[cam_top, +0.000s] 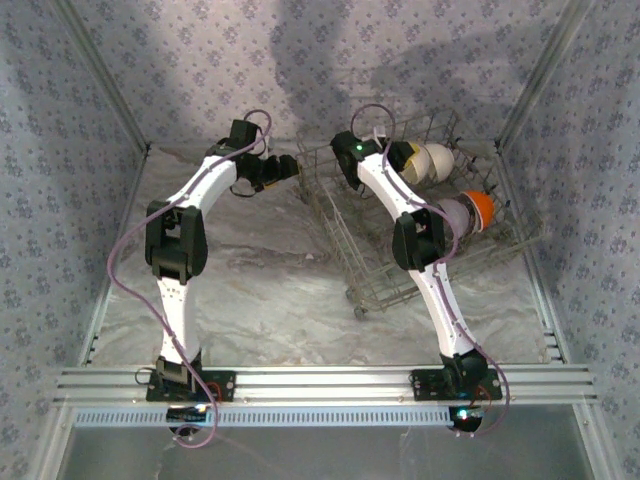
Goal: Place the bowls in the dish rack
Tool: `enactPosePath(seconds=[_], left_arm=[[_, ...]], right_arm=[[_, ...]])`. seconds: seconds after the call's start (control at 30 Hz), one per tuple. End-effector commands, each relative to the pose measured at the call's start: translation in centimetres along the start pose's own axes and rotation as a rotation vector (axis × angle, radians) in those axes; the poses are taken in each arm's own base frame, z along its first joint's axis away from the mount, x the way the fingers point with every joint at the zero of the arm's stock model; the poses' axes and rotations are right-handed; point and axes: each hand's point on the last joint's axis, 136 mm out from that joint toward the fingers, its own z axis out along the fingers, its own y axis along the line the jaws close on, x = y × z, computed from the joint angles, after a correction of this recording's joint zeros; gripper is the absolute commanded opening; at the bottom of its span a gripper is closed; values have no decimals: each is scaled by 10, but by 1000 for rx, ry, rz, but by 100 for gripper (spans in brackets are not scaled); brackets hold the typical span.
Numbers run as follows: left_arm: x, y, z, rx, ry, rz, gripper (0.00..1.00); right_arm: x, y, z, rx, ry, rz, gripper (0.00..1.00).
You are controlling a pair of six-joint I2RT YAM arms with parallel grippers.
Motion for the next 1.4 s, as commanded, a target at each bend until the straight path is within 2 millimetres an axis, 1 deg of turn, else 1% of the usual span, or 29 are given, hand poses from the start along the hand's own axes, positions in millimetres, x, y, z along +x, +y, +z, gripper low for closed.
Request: enactPosePath(seconds=[0.0, 0.03, 0.1, 0.13, 0.2, 0.23, 0.3, 0.37, 0.6, 0.67, 0.73, 0.83, 1.03, 1.1, 1.13, 1.27, 1.37], left_arm=[[20, -25, -2, 50, 54, 34, 80], [20, -25, -1, 49, 54, 33, 80], [20, -23, -1, 46, 55, 29, 80], [20, -24, -1, 47, 54, 30, 79], [19, -24, -2, 48, 53, 31, 79], [19, -24, -2, 48, 53, 29, 79], [18, -24, -2, 49, 51, 28, 80], [18, -24, -1, 48, 53, 27, 79], [18, -22, -1, 45, 56, 22, 79], [18, -21, 0, 44, 57, 21, 79], [19, -21, 0, 43, 59, 19, 79], [18, -21, 0, 44, 58, 18, 79], [19, -18, 0, 37, 66, 15, 79], [18, -18, -1, 34, 66, 15, 79], [18, -17, -1, 33, 67, 14, 79], [16, -18, -4, 32, 61, 17, 79], [15, -17, -5, 23, 58, 17, 79]], right_arm=[[2, 8, -10, -61, -21, -6, 0], [2, 8, -10, -63, -20, -1, 0], [2, 9, -10, -67, -20, -2, 4], [2, 10, -10, -71, -20, -2, 4], [3, 12, -10, -76, -19, -2, 12], [3, 12, -11, -80, -21, -2, 12], [4, 13, -11, -85, -19, 3, 18], [5, 14, -11, -99, -18, 13, 28], [3, 20, -13, -116, -23, 24, 28], [2, 19, -14, -118, -24, 32, 30], [2, 21, -15, -133, -24, 35, 36], [5, 26, -16, -164, -21, 41, 41], [8, 37, -15, -219, -6, 59, 42], [8, 41, -15, -250, -5, 64, 47], [8, 45, -16, -276, -4, 64, 52], [13, 56, -17, -337, 15, 90, 58], [16, 57, -13, -342, 26, 103, 60]])
